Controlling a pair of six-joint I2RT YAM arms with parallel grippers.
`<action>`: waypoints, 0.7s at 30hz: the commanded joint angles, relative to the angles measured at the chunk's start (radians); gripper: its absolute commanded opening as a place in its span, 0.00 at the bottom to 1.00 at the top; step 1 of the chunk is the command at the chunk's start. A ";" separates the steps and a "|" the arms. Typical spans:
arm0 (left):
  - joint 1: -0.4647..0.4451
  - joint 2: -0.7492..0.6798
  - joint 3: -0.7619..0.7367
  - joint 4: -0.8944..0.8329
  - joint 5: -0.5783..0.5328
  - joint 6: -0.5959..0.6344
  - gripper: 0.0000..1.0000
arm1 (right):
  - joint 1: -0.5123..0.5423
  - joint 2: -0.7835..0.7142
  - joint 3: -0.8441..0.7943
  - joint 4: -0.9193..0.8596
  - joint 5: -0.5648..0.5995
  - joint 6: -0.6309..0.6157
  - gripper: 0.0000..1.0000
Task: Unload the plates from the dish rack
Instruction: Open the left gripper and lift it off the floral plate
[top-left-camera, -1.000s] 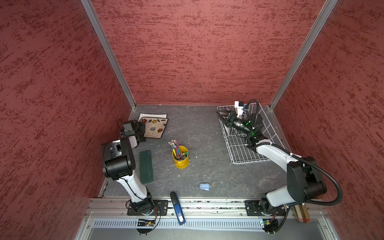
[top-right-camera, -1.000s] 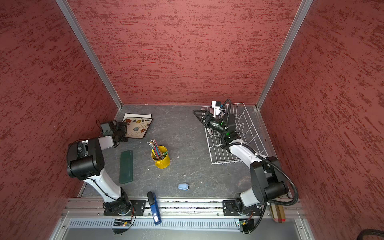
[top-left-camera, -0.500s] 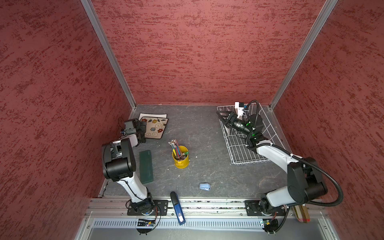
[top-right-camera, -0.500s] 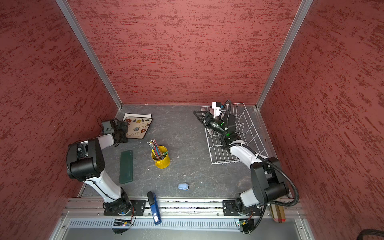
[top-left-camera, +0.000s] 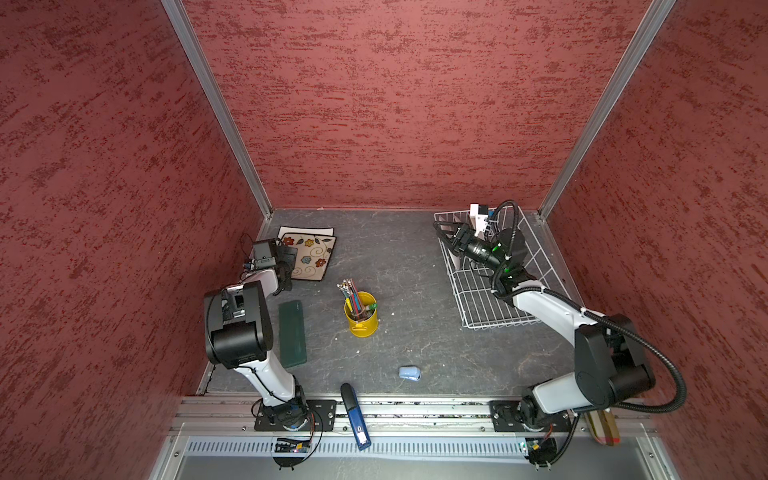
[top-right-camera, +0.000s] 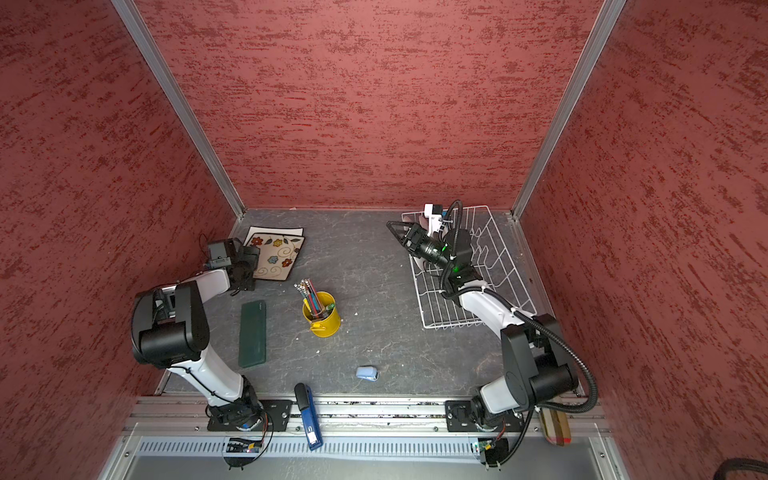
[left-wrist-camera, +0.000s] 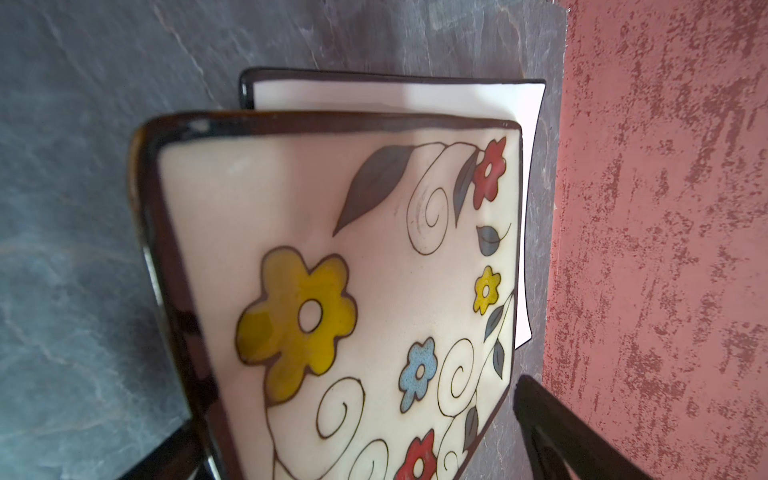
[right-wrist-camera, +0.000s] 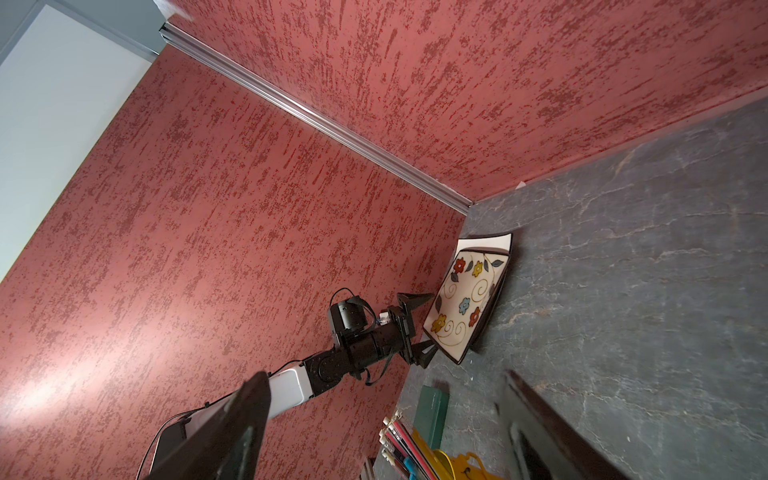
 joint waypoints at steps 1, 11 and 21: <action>-0.030 -0.019 0.025 -0.014 0.013 0.007 0.99 | 0.001 -0.024 -0.016 0.037 0.023 -0.004 0.86; -0.100 -0.009 0.032 -0.031 0.021 -0.042 0.99 | 0.001 -0.025 -0.022 0.036 0.026 -0.004 0.86; -0.103 0.022 0.089 -0.060 -0.007 -0.028 0.99 | 0.001 -0.025 -0.028 0.037 0.023 -0.005 0.86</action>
